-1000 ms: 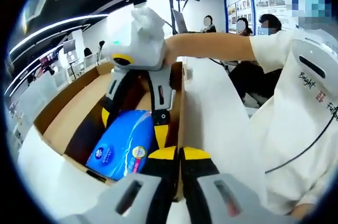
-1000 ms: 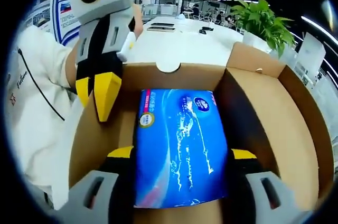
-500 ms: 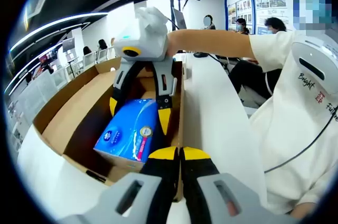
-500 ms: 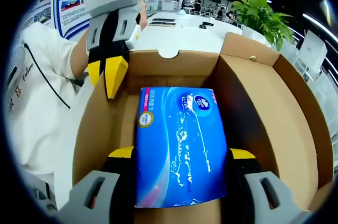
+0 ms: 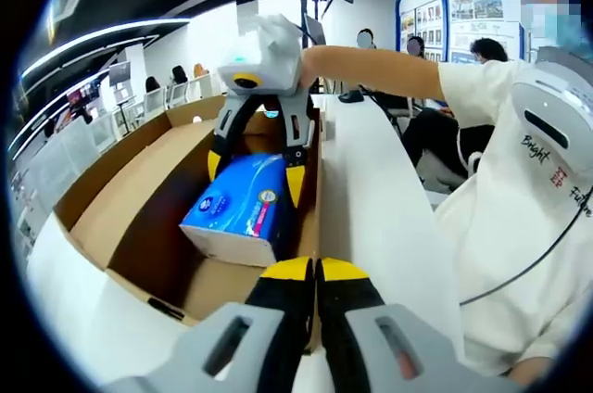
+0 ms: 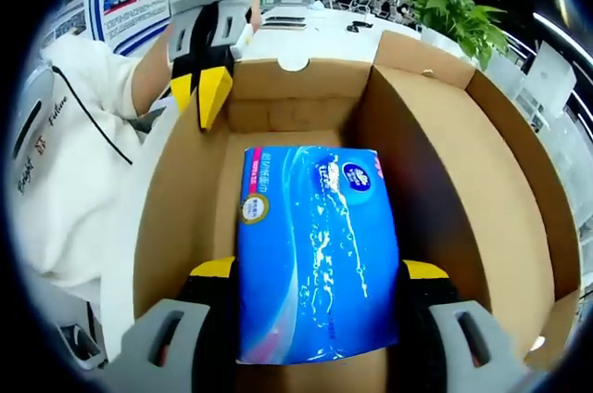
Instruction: Operate the shoe box by opening the lid, removing the specified soft item, and placing it in the target area until the item is outside and the box remains undamaged.
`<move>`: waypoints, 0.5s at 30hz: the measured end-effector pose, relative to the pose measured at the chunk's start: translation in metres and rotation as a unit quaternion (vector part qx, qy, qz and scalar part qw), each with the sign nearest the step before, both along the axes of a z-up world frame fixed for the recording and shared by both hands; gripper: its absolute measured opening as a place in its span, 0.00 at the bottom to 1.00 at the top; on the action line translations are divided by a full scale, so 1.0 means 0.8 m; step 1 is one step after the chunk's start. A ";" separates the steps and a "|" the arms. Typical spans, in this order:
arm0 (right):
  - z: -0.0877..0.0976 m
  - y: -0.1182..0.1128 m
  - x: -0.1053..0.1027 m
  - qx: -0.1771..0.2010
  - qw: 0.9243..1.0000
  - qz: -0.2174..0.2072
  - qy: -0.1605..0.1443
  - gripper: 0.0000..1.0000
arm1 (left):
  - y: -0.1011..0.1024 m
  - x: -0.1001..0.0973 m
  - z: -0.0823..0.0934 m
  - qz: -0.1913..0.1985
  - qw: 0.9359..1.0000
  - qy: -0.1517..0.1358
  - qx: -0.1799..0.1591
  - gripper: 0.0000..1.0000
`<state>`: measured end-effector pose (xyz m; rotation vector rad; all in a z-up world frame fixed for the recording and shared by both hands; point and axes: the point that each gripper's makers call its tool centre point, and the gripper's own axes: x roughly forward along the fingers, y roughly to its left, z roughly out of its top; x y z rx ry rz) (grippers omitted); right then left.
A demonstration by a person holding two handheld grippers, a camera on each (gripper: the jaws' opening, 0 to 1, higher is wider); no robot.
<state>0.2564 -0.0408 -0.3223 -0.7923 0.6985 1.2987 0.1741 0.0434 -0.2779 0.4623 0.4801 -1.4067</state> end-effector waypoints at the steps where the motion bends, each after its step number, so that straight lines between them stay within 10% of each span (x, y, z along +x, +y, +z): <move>1: 0.000 -0.002 -0.001 -0.001 1.000 0.000 0.000 0.69 | 0.000 0.000 0.000 0.000 1.000 0.000 0.000 0.01; 15: 0.001 -0.027 -0.011 -0.006 1.000 -0.011 0.006 0.69 | 0.000 0.000 0.000 -0.030 0.999 0.010 -0.003 0.01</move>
